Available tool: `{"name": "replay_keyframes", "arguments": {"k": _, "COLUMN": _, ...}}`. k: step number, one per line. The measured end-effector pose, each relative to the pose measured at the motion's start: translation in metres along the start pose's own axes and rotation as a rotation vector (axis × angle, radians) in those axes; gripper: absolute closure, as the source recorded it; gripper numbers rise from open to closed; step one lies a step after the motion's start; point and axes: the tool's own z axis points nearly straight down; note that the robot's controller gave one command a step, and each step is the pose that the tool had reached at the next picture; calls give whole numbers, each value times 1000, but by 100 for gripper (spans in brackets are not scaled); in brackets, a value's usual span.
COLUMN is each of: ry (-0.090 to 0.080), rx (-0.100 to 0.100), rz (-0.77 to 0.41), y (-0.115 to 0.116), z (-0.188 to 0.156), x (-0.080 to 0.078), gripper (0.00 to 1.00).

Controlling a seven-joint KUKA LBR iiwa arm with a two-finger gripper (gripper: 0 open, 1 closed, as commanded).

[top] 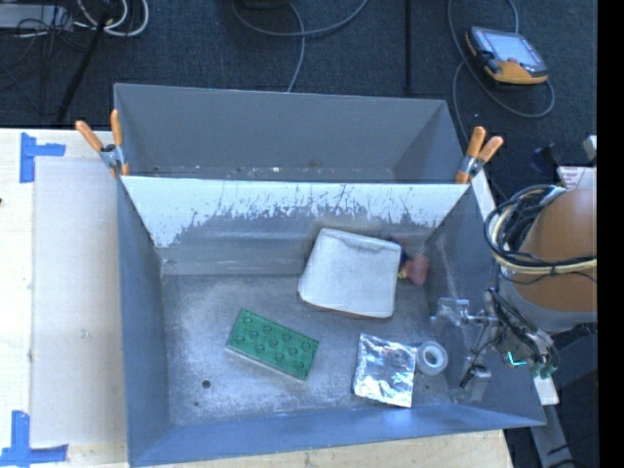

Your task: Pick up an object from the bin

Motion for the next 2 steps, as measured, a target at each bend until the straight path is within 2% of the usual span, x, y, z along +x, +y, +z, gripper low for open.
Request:
{"name": "replay_keyframes", "arguments": {"k": 1, "ry": -10, "rx": 2, "rz": -482, "y": 35, "z": 83, "x": -20, "gripper": 0}}
{"name": "replay_keyframes", "arguments": {"k": 2, "ry": -9, "rx": 1, "rz": -150, "y": 66, "z": 89, "x": -62, "gripper": 0}}
